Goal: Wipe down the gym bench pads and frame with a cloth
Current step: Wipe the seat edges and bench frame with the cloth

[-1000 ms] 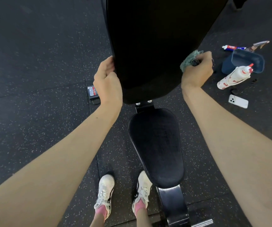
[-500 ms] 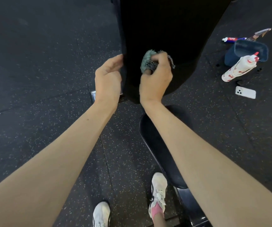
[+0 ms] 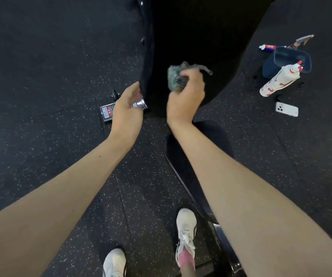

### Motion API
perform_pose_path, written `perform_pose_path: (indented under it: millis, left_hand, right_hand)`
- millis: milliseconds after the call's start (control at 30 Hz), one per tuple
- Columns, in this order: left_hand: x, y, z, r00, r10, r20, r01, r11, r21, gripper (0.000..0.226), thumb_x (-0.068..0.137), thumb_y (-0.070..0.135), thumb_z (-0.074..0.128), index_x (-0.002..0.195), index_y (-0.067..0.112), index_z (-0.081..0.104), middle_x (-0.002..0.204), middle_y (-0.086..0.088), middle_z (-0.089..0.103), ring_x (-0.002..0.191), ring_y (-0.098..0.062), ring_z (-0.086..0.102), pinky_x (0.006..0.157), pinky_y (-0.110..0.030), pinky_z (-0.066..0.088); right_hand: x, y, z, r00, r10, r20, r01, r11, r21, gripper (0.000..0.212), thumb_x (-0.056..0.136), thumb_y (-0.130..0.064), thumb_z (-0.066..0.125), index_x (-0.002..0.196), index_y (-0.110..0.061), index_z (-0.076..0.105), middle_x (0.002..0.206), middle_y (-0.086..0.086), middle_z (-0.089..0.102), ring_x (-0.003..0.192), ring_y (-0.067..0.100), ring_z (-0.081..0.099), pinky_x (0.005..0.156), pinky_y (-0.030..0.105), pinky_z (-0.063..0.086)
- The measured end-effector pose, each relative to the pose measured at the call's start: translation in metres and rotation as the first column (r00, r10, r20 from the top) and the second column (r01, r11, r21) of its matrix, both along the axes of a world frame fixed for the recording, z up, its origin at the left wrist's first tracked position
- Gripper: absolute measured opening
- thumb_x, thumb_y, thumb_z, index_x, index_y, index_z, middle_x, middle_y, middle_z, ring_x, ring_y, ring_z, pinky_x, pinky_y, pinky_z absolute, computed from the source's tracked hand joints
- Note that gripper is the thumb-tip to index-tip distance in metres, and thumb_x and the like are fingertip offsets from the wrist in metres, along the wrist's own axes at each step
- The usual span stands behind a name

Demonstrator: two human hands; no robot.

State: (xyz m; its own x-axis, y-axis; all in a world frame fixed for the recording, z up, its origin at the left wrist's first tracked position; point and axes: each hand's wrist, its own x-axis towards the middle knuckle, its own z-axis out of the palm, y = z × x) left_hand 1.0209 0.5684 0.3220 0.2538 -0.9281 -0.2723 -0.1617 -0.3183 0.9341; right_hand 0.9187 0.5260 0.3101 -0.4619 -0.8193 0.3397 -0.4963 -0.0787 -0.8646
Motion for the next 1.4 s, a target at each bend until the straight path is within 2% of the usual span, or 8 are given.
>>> perform_pose_path:
  millis: [133, 267, 533, 767, 867, 1100, 1233, 1400]
  left_hand:
    - [-0.025, -0.006, -0.006, 0.997, 0.042, 0.061, -0.04, 0.998, -0.041, 0.068, 0.087, -0.014, 0.039, 0.145, 0.021, 0.038, 0.136, 0.009, 0.04, 0.118, 0.004, 0.042, 0.107, -0.018, 0.036]
    - [-0.046, -0.024, -0.014, 0.977, 0.211, 0.015, -0.21, 0.976, -0.057, 0.075, 0.076, -0.018, 0.039, 0.142, 0.019, 0.038, 0.13, 0.008, 0.04, 0.12, -0.003, 0.042, 0.108, -0.023, 0.037]
    - [-0.07, -0.033, -0.025, 0.876, 0.483, -0.014, -0.48, 0.867, -0.133, 0.068, 0.073, -0.021, 0.033, 0.126, 0.018, 0.052, 0.125, 0.005, 0.052, 0.114, -0.005, 0.051, 0.098, -0.013, 0.042]
    - [-0.066, -0.035, -0.032, 0.853, 0.516, -0.077, -0.521, 0.834, -0.184, 0.071, 0.069, -0.021, 0.026, 0.124, 0.008, 0.059, 0.121, -0.004, 0.061, 0.112, -0.01, 0.058, 0.1, -0.021, 0.045]
    - [-0.063, -0.034, -0.033, 0.867, 0.492, -0.077, -0.497, 0.845, -0.199, 0.07, 0.07, -0.022, 0.026, 0.123, 0.009, 0.06, 0.119, -0.004, 0.061, 0.111, -0.008, 0.058, 0.098, -0.019, 0.045]
    - [-0.043, -0.027, -0.031, 0.928, 0.367, -0.068, -0.372, 0.905, -0.204, 0.063, 0.078, -0.024, 0.031, 0.125, 0.005, 0.059, 0.118, -0.003, 0.06, 0.11, -0.009, 0.058, 0.101, -0.021, 0.044]
    - [-0.024, -0.029, -0.04, 0.967, 0.249, -0.06, -0.256, 0.951, -0.176, 0.061, 0.081, -0.019, 0.039, 0.125, 0.015, 0.063, 0.112, 0.004, 0.063, 0.108, -0.008, 0.06, 0.097, -0.033, 0.05]
    - [-0.007, -0.026, -0.041, 0.992, 0.123, -0.006, -0.122, 0.98, -0.156, 0.057, 0.086, -0.01, 0.042, 0.125, 0.027, 0.061, 0.112, 0.009, 0.064, 0.11, -0.012, 0.06, 0.099, -0.034, 0.048]
  right_hand:
    - [-0.07, -0.035, -0.005, 0.997, -0.004, -0.075, 0.011, 0.996, 0.094, 0.032, 0.07, 0.016, 0.044, 0.091, -0.002, 0.06, 0.092, 0.009, 0.062, 0.084, 0.021, 0.056, 0.074, 0.027, 0.046]
    - [-0.113, -0.058, -0.002, 0.994, -0.104, -0.037, 0.109, 0.979, 0.172, 0.031, 0.079, 0.014, 0.044, 0.1, -0.003, 0.059, 0.092, -0.001, 0.058, 0.084, 0.011, 0.052, 0.064, 0.003, 0.034]
    - [-0.153, -0.068, -0.027, 0.951, -0.288, 0.111, 0.252, 0.933, 0.257, 0.031, 0.086, 0.009, 0.047, 0.112, -0.006, 0.054, 0.104, 0.0, 0.054, 0.086, 0.009, 0.05, 0.063, 0.001, 0.036]
    - [-0.114, -0.07, -0.036, 0.939, -0.276, 0.204, 0.252, 0.959, 0.132, 0.026, 0.079, 0.014, 0.053, 0.081, -0.011, 0.048, 0.078, -0.013, 0.046, 0.075, 0.008, 0.049, 0.071, 0.022, 0.049]
    - [-0.092, -0.055, -0.035, 0.953, -0.219, 0.21, 0.212, 0.976, 0.056, 0.021, 0.078, 0.017, 0.053, 0.083, -0.004, 0.056, 0.078, -0.008, 0.051, 0.073, 0.007, 0.049, 0.069, 0.006, 0.04]
    - [-0.016, -0.012, -0.03, 0.986, -0.001, 0.167, 0.005, 1.0, -0.022, 0.024, 0.077, 0.017, 0.058, 0.095, 0.001, 0.058, 0.094, -0.002, 0.054, 0.096, 0.021, 0.058, 0.083, 0.019, 0.047]
    - [0.001, 0.007, -0.032, 0.987, 0.147, 0.059, -0.145, 0.989, -0.04, 0.029, 0.075, 0.014, 0.064, 0.1, -0.001, 0.06, 0.101, 0.003, 0.06, 0.101, 0.018, 0.056, 0.088, 0.008, 0.038]
    - [0.024, 0.029, -0.036, 0.872, 0.488, 0.038, -0.489, 0.871, 0.049, 0.021, 0.078, 0.013, 0.056, 0.091, -0.003, 0.061, 0.094, 0.006, 0.061, 0.091, 0.018, 0.055, 0.076, 0.012, 0.042]
